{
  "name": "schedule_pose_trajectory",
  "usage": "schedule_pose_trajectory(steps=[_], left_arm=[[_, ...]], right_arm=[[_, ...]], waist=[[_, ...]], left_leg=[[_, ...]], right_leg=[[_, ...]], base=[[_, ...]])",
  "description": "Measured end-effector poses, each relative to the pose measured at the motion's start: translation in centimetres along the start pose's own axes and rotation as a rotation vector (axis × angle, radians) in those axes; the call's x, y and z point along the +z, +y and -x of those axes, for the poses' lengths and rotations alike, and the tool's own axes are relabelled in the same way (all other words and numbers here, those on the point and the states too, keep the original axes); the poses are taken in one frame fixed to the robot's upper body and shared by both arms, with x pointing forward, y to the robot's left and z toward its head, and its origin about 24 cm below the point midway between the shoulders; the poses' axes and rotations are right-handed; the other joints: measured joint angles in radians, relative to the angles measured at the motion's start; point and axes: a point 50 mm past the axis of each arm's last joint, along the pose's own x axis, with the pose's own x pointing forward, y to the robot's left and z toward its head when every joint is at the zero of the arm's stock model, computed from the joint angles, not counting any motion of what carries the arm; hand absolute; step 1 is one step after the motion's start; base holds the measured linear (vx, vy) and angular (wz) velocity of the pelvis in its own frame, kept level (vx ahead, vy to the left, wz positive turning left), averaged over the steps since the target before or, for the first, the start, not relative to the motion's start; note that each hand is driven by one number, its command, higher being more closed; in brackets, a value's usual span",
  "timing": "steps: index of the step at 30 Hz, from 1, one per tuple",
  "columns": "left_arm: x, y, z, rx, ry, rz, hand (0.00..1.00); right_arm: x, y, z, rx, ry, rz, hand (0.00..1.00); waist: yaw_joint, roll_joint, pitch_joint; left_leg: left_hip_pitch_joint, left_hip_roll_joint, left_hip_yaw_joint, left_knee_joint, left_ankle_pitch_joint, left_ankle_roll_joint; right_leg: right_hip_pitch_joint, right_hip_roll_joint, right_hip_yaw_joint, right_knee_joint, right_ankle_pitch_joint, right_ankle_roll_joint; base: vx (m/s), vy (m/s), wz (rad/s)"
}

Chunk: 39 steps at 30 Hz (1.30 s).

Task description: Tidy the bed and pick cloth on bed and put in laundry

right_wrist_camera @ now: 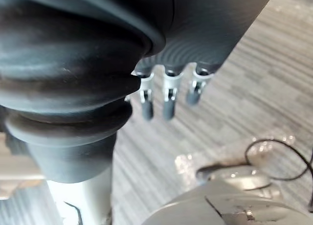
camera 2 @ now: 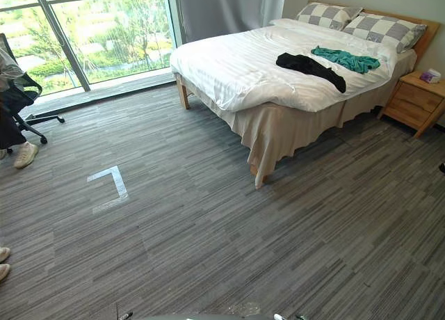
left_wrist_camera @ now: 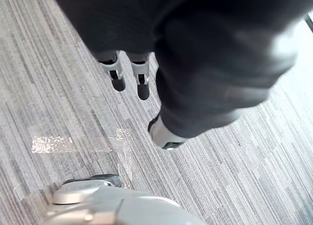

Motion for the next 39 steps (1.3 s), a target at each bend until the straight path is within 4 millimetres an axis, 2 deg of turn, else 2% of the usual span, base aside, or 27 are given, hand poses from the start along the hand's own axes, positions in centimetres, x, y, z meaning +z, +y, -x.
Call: schedule_pose_trajectory(steps=[3, 14, 24, 28, 29, 31, 32, 33, 35, 36, 38, 39], left_arm=[[-0.4, 0.0, 0.0, 0.001, 0.022, -0.002, 0.00], [0.1, 0.1, -0.2, -0.011, 0.013, -0.038, 0.00], [0.3, 0.1, -0.3, -0.014, 0.012, -0.040, 0.00], [0.4, 0.1, -0.3, -0.016, 0.010, -0.032, 0.00], [0.4, 0.0, -0.3, -0.016, 0.009, -0.032, 0.00], [0.5, 0.1, -0.4, -0.017, 0.007, -0.031, 0.00], [0.4, 0.1, -0.3, -0.015, 0.012, -0.031, 0.00], [0.3, 0.2, -0.3, -0.013, 0.014, -0.029, 0.00], [0.3, 0.3, -0.3, -0.010, 0.019, -0.023, 0.00], [0.4, 0.2, -0.4, -0.009, 0.021, -0.011, 0.00], [1.1, 0.0, -0.5, -0.015, 0.007, -0.009, 0.00], [1.6, -0.1, -0.6, -0.018, -0.006, -0.007, 0.00]], right_arm=[[-0.2, 0.0, 0.0, -0.004, 0.003, -0.015, 0.00], [-0.3, 0.3, -0.1, -0.006, 0.020, -0.043, 0.00], [-0.1, 0.3, -0.2, -0.003, 0.014, -0.051, 0.00], [0.2, 0.3, -0.2, 0.004, 0.002, -0.057, 0.00], [0.4, 0.4, -0.2, 0.007, -0.009, -0.069, 0.00], [0.4, 0.4, -0.1, 0.000, -0.010, -0.103, 0.00], [0.3, 0.4, -0.1, -0.005, -0.010, -0.134, 0.00], [0.3, 0.5, -0.1, -0.009, -0.008, -0.153, 0.00], [0.1, 0.4, -0.1, -0.017, -0.001, -0.180, 0.00], [-0.3, 0.1, 0.0, -0.032, 0.011, -0.211, 0.00], [-0.5, 0.1, 0.0, -0.035, 0.014, -0.238, 0.00], [-0.4, 0.1, 0.0, -0.038, 0.013, -0.249, 0.00]], waist=[[-0.019, -0.005, 0.005], [-0.019, -0.011, 0.015], [-0.022, -0.015, 0.026], [-0.022, -0.017, 0.026], [-0.025, -0.012, 0.030], [-0.034, -0.018, 0.048], [-0.046, -0.015, 0.050], [-0.049, -0.009, 0.059], [-0.052, -0.013, 0.063], [-0.058, -0.008, 0.064], [-0.065, 0.001, 0.064], [-0.068, 0.012, 0.062]], left_leg=[[0.061, -0.004, -0.002, -0.055, 0.034, 0.002], [0.097, -0.013, 0.006, -0.049, 0.037, 0.009], [0.080, 0.007, 0.079, -0.056, 0.030, 0.005], [0.050, 0.015, 0.123, -0.056, 0.024, 0.007], [0.048, 0.014, 0.146, -0.056, 0.017, 0.008], [0.073, 0.011, 0.172, -0.055, 0.004, 0.007], [0.089, 0.012, 0.182, -0.056, -0.004, 0.015], [0.109, 0.019, 0.198, -0.056, -0.012, 0.018], [0.131, 0.030, 0.207, -0.055, -0.024, 0.009], [0.154, 0.061, 0.209, -0.055, -0.041, -0.013], [0.155, 0.109, 0.209, -0.046, -0.059, -0.041], [0.148, 0.135, 0.210, -0.037, -0.070, -0.060]], right_leg=[[0.058, -0.002, -0.020, -0.030, 0.006, -0.006], [0.101, -0.009, -0.038, -0.059, 0.006, -0.004], [0.061, 0.011, 0.018, -0.056, 0.010, -0.001], [-0.023, 0.018, 0.048, 0.016, -0.007, -0.013], [-0.071, 0.017, 0.057, 0.097, -0.043, 0.001], [-0.119, 0.001, 0.047, 0.220, -0.111, 0.066], [-0.153, -0.017, 0.011, 0.317, -0.148, 0.125], [-0.199, -0.042, -0.062, 0.428, -0.159, 0.104], [-0.231, -0.075, -0.137, 0.516, -0.182, 0.060], [-0.248, -0.095, -0.186, 0.526, -0.195, 0.035], [-0.273, -0.093, -0.208, 0.434, -0.182, 0.021], [-0.293, -0.094, -0.216, 0.354, -0.149, 0.021]], base=[[0.11, 0.049, 0.15], [0.05, -0.002, 0.01], [-0.11, -0.036, -0.19], [-0.04, -0.021, -0.38], [0.04, -0.008, -0.47], [0.06, -0.006, -0.33], [0.11, -0.021, -0.28], [0.10, -0.021, -0.29], [0.12, -0.022, -0.19], [0.22, -0.070, -0.06], [0.31, -0.145, 0.00], [0.29, -0.145, -0.06]])
